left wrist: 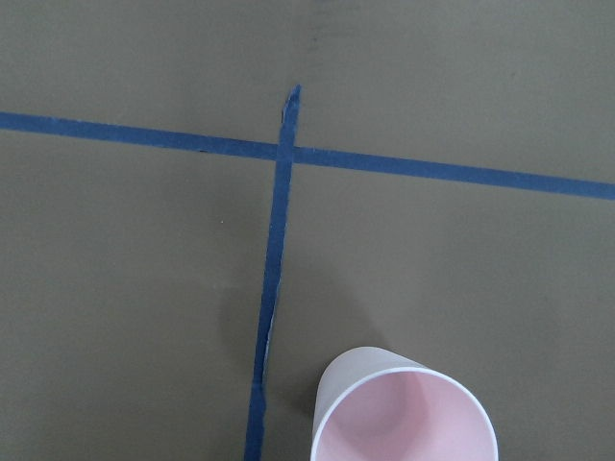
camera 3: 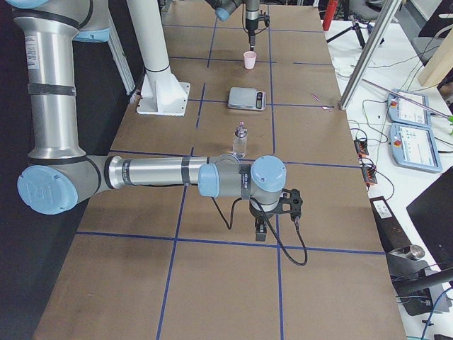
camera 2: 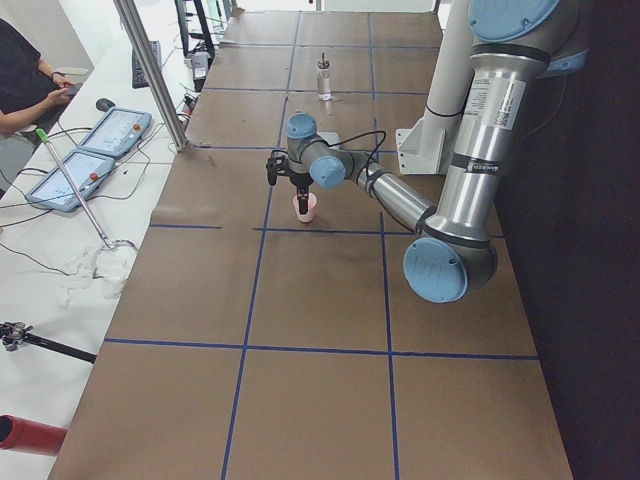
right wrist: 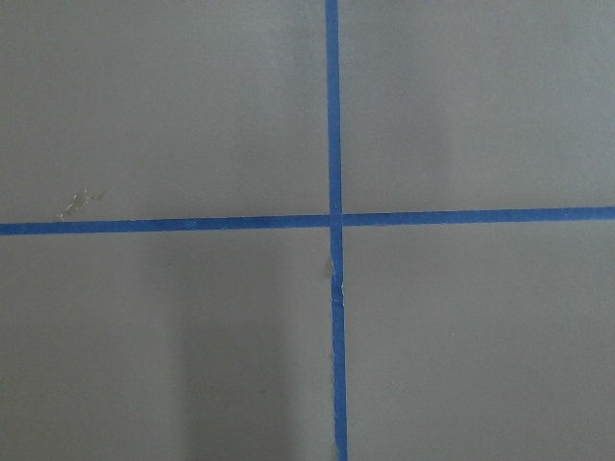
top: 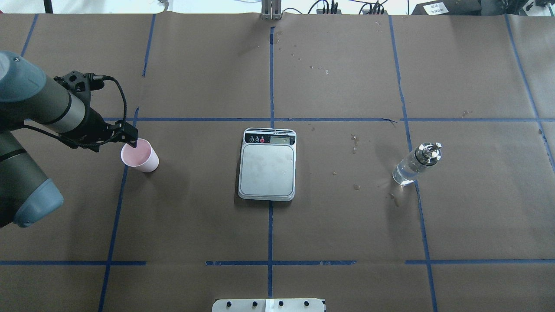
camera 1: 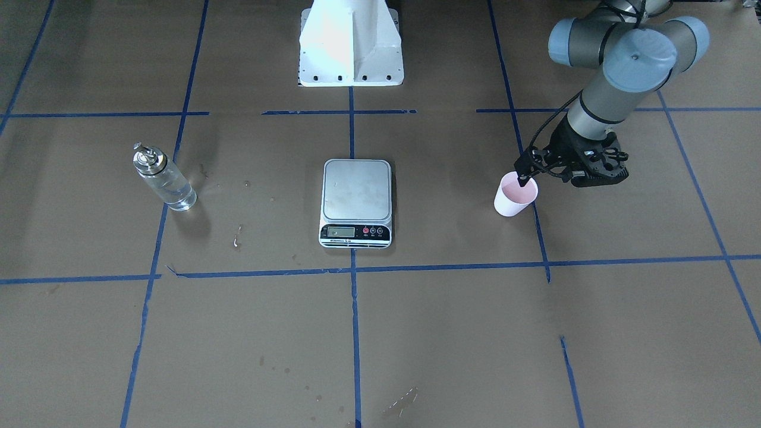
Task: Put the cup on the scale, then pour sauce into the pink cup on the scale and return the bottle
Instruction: 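Reach the left gripper down to the pink cup and grasp its rim, then carry the pink cup with the left gripper onto the scale and release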
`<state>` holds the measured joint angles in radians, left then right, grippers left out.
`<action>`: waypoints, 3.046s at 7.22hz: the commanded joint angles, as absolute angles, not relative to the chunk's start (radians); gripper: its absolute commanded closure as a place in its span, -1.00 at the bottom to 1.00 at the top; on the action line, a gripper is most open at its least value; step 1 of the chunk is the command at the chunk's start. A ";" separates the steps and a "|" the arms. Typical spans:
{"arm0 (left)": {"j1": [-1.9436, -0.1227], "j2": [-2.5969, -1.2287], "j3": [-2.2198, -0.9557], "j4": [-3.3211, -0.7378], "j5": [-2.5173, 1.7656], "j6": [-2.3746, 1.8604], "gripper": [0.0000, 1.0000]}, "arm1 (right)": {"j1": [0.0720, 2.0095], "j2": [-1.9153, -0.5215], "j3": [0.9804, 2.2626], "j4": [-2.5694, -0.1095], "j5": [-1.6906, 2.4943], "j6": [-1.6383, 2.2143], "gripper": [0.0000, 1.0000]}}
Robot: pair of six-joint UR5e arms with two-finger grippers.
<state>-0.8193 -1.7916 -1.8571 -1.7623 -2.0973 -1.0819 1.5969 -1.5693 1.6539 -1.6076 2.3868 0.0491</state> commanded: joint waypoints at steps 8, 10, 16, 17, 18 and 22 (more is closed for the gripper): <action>-0.769 -1.806 -1.784 -1.804 -2.080 -1.089 -0.94 | 1.597 -1.568 1.664 -1.609 2.395 0.051 -1.00; -0.769 -1.805 -1.787 -1.804 -2.080 -1.088 0.37 | 1.597 -1.568 1.664 -1.609 2.395 0.051 -1.00; -0.779 -1.824 -1.981 -1.633 -2.092 -1.150 1.00 | 1.597 -1.574 1.693 -1.614 2.390 0.052 -1.00; -0.782 -1.920 -2.003 -1.512 -2.092 -1.157 1.00 | 1.597 -1.575 1.712 -1.617 2.378 0.051 -1.00; -0.773 -2.056 -1.990 -1.412 -2.092 -1.267 1.00 | 1.597 -1.580 1.713 -1.618 2.379 0.052 -1.00; -0.623 -2.313 -1.763 -1.467 -2.038 -1.581 1.00 | 1.594 -1.582 1.733 -1.612 2.382 0.095 -1.00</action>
<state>-0.6692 -2.2616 -1.8302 -1.4231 -2.0724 -1.5069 1.5951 -1.5818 1.7219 -1.6140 2.3838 0.0742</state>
